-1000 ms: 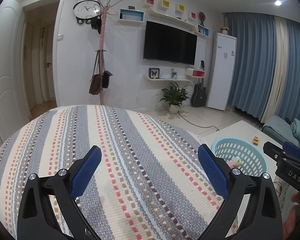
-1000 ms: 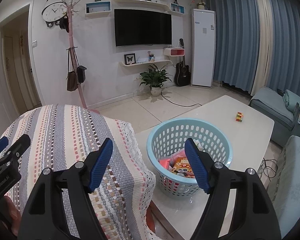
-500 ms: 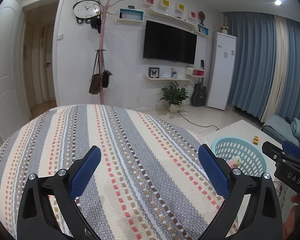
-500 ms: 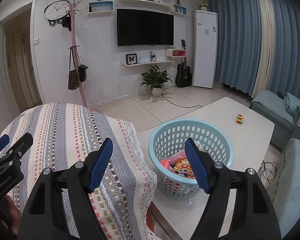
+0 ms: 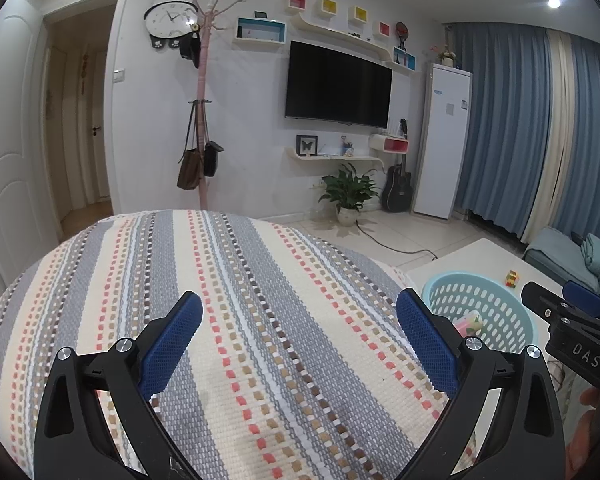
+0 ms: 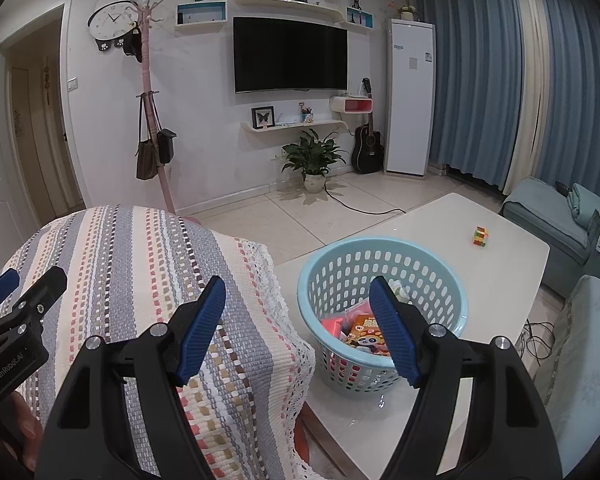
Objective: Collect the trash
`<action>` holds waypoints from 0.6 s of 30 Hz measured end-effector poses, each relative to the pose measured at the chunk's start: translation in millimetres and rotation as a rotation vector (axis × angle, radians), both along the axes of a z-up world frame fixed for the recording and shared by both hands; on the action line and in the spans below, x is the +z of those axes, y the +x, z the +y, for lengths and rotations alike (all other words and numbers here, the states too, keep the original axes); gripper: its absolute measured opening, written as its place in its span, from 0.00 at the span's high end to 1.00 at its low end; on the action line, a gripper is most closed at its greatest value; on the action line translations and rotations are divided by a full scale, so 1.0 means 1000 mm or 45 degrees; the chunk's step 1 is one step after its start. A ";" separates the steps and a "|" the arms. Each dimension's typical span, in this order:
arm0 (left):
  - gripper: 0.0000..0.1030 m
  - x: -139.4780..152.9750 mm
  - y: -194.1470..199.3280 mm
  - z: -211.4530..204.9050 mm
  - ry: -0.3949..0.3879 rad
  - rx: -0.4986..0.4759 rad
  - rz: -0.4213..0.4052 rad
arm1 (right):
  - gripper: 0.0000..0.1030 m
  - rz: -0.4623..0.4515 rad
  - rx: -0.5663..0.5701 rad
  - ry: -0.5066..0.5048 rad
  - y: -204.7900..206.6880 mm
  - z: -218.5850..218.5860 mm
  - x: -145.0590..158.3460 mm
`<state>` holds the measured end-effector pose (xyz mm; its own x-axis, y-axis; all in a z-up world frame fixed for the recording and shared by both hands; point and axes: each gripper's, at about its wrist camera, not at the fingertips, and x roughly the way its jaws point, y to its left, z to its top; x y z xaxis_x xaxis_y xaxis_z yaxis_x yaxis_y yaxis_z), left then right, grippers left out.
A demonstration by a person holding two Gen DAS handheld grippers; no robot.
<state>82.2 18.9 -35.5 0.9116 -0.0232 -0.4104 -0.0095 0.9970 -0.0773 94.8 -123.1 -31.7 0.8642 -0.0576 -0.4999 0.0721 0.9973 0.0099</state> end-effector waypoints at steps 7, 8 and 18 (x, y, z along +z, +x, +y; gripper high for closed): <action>0.08 0.001 0.002 0.001 0.009 -0.005 -0.001 | 0.32 -0.001 -0.006 -0.003 -0.001 0.000 0.000; 0.08 0.001 0.002 0.001 0.014 -0.006 -0.001 | 0.32 -0.001 -0.004 -0.002 -0.001 -0.001 0.000; 0.08 0.003 0.000 -0.003 0.072 0.027 -0.014 | 0.32 -0.014 -0.008 0.000 -0.004 -0.002 0.002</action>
